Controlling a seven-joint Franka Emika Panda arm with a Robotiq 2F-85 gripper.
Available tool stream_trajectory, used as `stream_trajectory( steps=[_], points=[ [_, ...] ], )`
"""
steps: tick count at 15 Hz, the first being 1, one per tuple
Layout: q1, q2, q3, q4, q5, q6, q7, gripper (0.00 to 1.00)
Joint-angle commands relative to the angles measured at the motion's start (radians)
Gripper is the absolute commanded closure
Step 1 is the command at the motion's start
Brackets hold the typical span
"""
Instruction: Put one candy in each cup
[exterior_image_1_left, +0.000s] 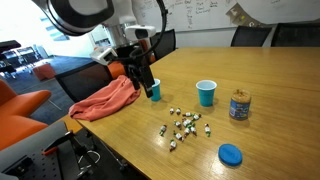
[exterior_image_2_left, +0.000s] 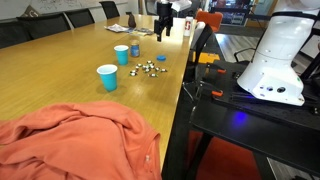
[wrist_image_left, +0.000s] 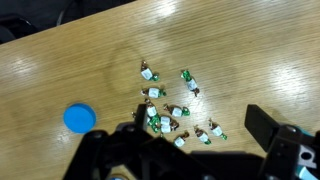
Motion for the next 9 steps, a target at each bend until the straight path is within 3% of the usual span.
stream_trajectory(
  steps=[1, 5, 9],
  points=[
    [0.014, 0.008, -0.014, 0.004, 0.003, -0.003, -0.003, 0.00],
    [0.013, 0.020, -0.017, 0.014, 0.003, 0.012, 0.022, 0.00],
    [0.019, 0.131, -0.029, 0.024, -0.013, 0.148, 0.058, 0.00]
  ],
)
